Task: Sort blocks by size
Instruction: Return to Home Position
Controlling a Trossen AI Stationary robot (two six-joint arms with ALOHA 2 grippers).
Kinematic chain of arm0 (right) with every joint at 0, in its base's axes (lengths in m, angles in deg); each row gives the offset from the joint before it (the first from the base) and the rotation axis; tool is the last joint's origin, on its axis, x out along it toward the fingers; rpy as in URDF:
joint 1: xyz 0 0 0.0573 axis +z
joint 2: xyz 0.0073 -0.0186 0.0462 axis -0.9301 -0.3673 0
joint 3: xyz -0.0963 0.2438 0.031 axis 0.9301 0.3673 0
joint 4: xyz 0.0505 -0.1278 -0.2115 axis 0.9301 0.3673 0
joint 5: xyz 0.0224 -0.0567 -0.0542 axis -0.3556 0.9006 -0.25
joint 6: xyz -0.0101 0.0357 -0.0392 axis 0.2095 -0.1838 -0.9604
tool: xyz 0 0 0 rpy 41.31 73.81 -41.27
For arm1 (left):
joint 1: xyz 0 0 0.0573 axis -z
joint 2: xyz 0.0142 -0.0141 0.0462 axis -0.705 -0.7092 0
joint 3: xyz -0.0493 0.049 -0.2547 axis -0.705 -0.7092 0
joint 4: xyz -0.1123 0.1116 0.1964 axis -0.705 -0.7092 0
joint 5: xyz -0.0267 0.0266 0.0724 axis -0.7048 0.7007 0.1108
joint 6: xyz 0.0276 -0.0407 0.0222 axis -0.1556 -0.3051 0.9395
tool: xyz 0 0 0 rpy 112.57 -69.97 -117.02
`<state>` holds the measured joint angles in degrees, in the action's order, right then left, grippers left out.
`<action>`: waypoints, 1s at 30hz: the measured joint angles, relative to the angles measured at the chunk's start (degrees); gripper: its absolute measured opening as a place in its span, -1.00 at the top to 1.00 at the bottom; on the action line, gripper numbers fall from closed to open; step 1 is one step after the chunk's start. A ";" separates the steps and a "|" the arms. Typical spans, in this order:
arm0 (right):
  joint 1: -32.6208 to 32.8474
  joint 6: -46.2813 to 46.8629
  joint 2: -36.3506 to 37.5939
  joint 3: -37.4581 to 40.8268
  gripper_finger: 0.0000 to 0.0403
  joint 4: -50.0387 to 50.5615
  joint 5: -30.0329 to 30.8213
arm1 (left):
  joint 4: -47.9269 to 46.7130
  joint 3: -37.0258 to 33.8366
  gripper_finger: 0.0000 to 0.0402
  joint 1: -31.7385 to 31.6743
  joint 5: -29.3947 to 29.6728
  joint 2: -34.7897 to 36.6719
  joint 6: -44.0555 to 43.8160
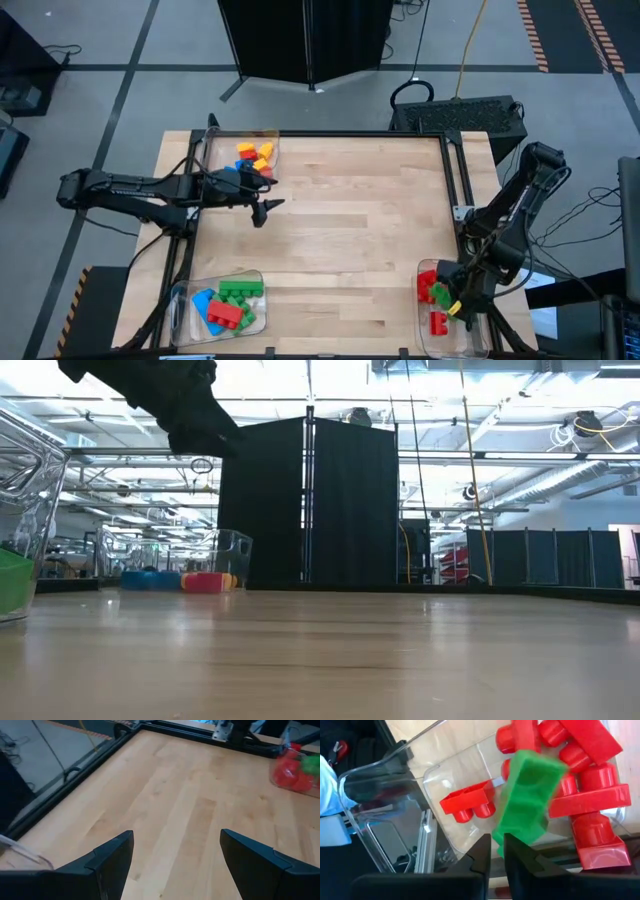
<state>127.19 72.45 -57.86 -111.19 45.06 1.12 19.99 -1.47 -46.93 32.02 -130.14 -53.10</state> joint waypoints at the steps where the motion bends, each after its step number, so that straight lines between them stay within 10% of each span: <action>1: 0.00 0.29 -0.03 0.00 0.79 0.00 -0.01 | -0.06 0.00 -0.48 0.25 0.73 0.00 0.00; 17: -1.72 -1.49 1.09 -0.36 0.54 4.38 1.87 | -1.27 0.00 -0.48 1.95 8.11 0.00 -4.13; 30: -1.79 -16.41 5.39 -8.04 0.64 11.92 32.60 | -0.88 0.00 -0.48 8.15 8.06 5.30 -2.50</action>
<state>125.40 56.04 -52.47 -119.23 56.98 33.72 19.11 -1.47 -38.78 40.09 -124.85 -55.59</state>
